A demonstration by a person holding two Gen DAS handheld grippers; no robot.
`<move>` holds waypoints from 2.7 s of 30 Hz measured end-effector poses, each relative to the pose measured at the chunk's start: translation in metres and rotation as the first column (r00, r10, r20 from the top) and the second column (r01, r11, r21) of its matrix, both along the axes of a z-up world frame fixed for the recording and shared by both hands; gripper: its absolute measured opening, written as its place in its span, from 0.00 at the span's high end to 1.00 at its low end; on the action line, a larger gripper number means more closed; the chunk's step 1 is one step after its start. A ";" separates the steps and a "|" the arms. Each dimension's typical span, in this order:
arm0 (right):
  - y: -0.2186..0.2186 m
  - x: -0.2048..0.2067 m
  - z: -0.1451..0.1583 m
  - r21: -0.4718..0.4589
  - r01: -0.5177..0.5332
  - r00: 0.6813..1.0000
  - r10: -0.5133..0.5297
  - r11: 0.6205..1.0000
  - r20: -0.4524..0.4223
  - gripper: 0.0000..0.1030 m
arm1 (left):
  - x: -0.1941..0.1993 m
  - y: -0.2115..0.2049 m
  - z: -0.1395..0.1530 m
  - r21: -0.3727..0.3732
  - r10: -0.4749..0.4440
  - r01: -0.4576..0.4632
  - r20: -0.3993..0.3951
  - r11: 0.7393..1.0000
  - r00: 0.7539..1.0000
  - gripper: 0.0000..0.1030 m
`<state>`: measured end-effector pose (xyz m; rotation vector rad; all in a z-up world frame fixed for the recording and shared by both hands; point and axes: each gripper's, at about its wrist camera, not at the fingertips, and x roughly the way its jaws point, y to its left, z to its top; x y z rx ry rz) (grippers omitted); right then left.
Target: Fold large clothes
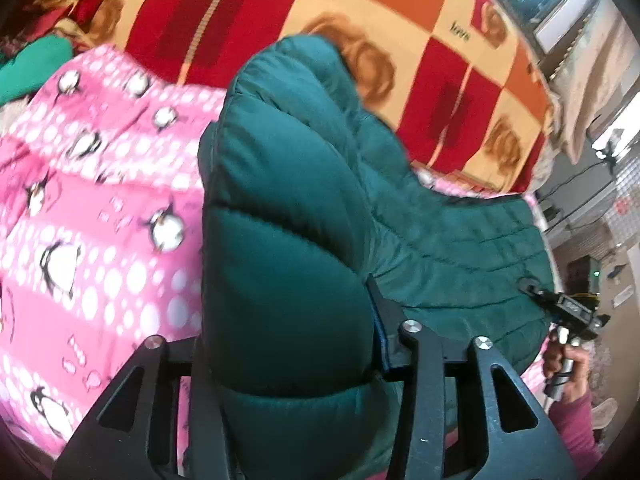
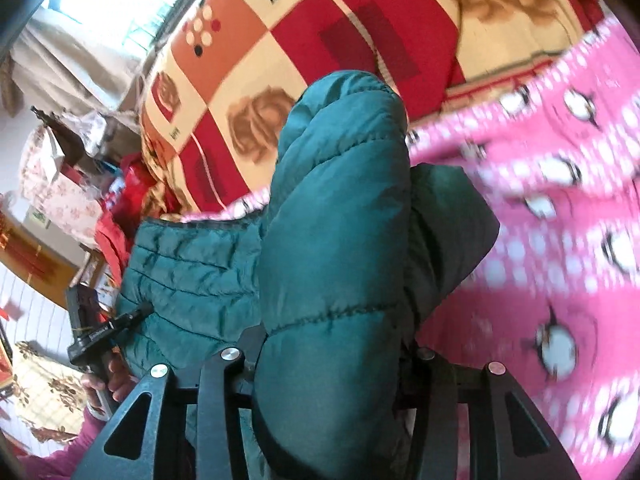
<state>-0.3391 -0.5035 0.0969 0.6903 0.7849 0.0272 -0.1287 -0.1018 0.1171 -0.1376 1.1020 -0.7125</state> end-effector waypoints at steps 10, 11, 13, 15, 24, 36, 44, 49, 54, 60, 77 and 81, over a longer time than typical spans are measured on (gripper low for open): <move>-0.021 -0.016 -0.063 0.091 0.185 0.978 -0.174 0.978 -0.117 0.20 | 0.004 0.016 -0.041 0.036 0.128 -0.127 -0.031 0.991 0.991 0.10; -0.019 -0.020 -0.057 0.066 0.200 0.974 -0.192 0.978 -0.118 0.20 | -0.001 0.018 -0.034 0.060 0.134 -0.134 0.001 0.989 0.991 0.10; -0.013 -0.026 -0.042 -0.003 0.216 0.970 -0.215 0.976 -0.117 0.20 | -0.013 0.021 -0.020 0.110 0.141 -0.149 0.079 0.983 0.987 0.10; -0.008 -0.033 -0.028 -0.071 0.230 0.965 -0.237 0.971 -0.114 0.20 | -0.025 0.022 -0.006 0.142 0.150 -0.172 0.151 0.975 0.977 0.10; 0.032 -0.054 0.019 -0.255 0.248 0.964 -0.264 0.935 -0.031 0.20 | -0.065 0.013 0.021 0.194 0.162 -0.236 0.334 0.952 0.929 0.10; 0.126 -0.042 0.030 -0.442 0.214 0.975 -0.216 0.871 0.045 0.20 | -0.110 -0.031 0.034 0.200 0.123 -0.222 0.413 0.954 0.902 0.10; 0.156 -0.034 0.028 -0.468 0.204 0.978 -0.198 0.860 0.062 0.20 | -0.131 -0.042 0.037 0.239 0.103 -0.253 0.503 0.937 0.858 0.10; 0.162 -0.033 0.023 -0.458 0.201 0.978 -0.200 0.866 0.052 0.20 | -0.134 -0.045 0.034 0.241 0.104 -0.248 0.488 0.938 0.866 0.10; 0.164 -0.033 0.018 -0.453 0.197 0.979 -0.199 0.869 0.043 0.20 | -0.135 -0.047 0.030 0.242 0.111 -0.255 0.485 0.936 0.868 0.10; 0.165 -0.032 0.016 -0.457 0.196 0.979 -0.199 0.868 0.041 0.20 | -0.137 -0.048 0.030 0.232 0.114 -0.255 0.491 0.939 0.864 0.10; 0.171 -0.026 0.011 -0.473 0.181 0.980 -0.197 0.863 0.015 0.20 | -0.138 -0.049 0.026 0.224 0.124 -0.255 0.472 0.941 0.873 0.10; 0.172 -0.024 0.012 -0.479 0.181 0.980 -0.197 0.859 0.018 0.20 | -0.138 -0.050 0.025 0.227 0.122 -0.253 0.470 0.940 0.874 0.10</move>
